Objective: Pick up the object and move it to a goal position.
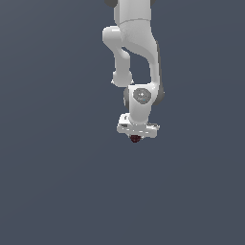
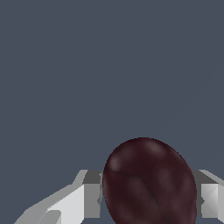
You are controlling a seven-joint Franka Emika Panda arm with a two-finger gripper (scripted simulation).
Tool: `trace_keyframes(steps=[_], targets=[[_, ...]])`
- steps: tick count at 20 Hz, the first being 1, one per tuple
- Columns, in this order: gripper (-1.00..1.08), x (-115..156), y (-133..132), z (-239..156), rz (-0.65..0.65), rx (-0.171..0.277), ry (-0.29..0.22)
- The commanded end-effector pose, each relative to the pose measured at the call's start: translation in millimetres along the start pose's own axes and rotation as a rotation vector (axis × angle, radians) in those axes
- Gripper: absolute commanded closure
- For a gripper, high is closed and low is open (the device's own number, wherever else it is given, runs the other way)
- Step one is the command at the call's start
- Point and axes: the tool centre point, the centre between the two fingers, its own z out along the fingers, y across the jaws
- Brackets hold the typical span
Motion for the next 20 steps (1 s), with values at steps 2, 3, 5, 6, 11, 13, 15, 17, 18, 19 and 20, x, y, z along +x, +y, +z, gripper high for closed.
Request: trace_keyframes(steps=[2, 3, 5, 6, 11, 13, 15, 17, 18, 19, 20], targets=[[1.08, 0, 1, 1, 0.001, 0.000, 0.000], [1.08, 0, 0, 0, 0.000, 0.000, 0.000], [1.08, 0, 1, -1, 0.000, 0.000, 0.000], [1.08, 1, 2, -2, 0.000, 0.000, 0.000], [1.08, 5, 13, -18, 0.000, 0.000, 0.000], [1.08, 8, 20, -29, 0.000, 0.000, 0.000], [1.08, 11, 29, -42, 0.000, 0.000, 0.000], [1.08, 15, 39, -57, 0.000, 0.000, 0.000], [1.08, 18, 44, -65, 0.000, 0.000, 0.000], [1.08, 20, 50, -74, 0.000, 0.000, 0.000], [1.08, 23, 56, -83, 0.000, 0.001, 0.000]])
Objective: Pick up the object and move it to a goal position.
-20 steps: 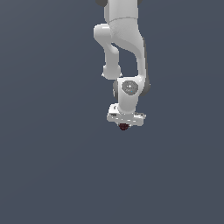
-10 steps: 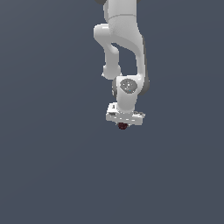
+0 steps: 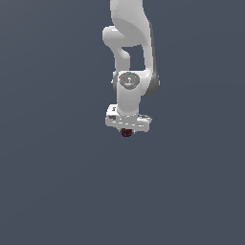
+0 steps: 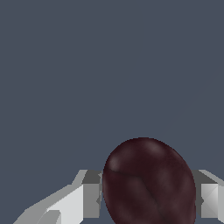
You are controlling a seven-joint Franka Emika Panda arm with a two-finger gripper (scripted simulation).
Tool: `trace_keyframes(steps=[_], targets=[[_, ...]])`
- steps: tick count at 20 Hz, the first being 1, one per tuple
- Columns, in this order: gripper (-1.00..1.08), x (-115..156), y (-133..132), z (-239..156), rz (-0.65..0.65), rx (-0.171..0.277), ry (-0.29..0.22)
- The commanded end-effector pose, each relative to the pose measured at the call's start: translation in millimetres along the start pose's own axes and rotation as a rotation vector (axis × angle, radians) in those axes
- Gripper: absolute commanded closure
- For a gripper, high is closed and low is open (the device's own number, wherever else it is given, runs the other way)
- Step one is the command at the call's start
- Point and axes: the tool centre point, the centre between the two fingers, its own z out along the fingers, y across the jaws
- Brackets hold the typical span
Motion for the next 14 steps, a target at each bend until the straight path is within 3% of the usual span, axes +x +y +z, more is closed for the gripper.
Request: trace_keyframes(steps=[1, 14], targets=[[1.08, 6, 16, -23, 0.000, 0.001, 0.001], [1.08, 41, 90, -136, 0.001, 0.001, 0.001]])
